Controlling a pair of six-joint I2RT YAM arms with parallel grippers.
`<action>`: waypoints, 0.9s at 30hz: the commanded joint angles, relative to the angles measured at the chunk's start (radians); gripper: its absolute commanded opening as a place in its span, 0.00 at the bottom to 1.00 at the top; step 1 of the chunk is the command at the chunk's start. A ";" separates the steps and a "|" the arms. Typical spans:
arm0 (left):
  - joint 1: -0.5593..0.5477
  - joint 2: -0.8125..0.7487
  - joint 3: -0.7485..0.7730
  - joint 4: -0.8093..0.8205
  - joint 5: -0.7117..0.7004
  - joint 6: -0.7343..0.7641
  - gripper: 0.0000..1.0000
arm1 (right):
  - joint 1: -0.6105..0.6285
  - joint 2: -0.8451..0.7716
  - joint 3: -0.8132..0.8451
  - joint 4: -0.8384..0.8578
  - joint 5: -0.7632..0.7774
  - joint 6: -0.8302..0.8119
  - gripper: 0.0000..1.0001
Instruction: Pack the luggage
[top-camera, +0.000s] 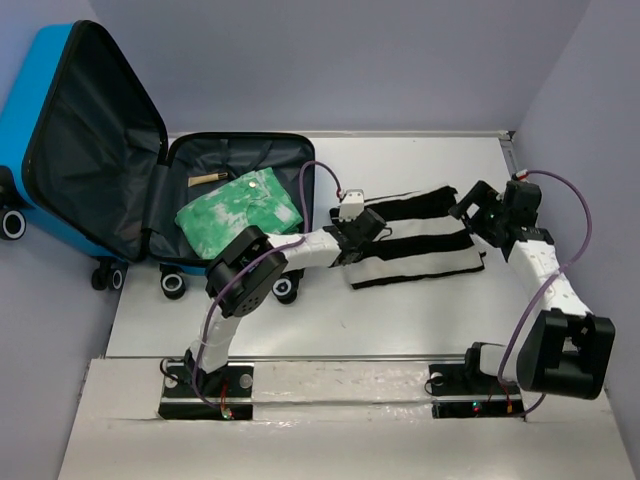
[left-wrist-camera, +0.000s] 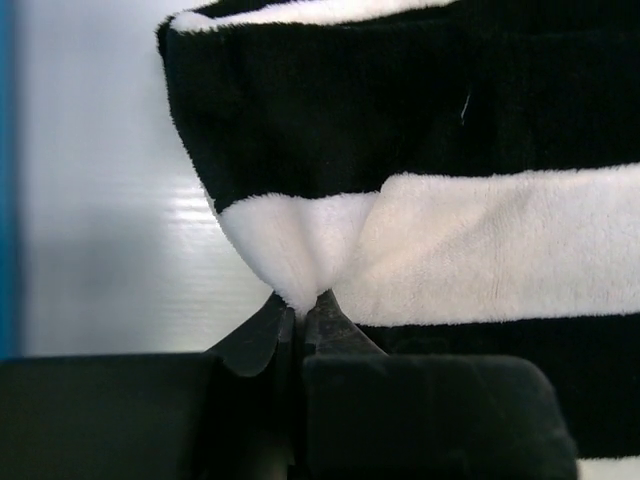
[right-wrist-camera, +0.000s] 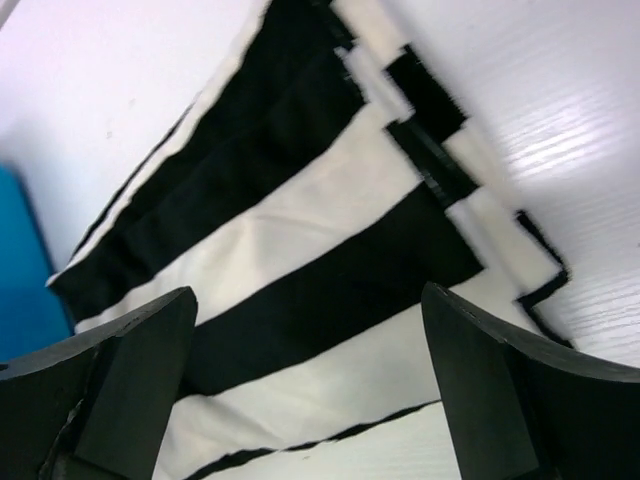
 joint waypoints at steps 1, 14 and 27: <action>0.033 0.006 0.095 -0.033 -0.152 0.149 0.06 | -0.057 0.107 0.050 0.091 0.078 0.028 1.00; 0.064 0.026 0.162 0.015 -0.088 0.254 0.06 | -0.126 0.466 0.094 0.148 0.029 0.035 1.00; 0.064 0.023 0.130 0.082 0.004 0.221 0.06 | 0.021 0.621 0.030 0.334 -0.384 0.133 0.76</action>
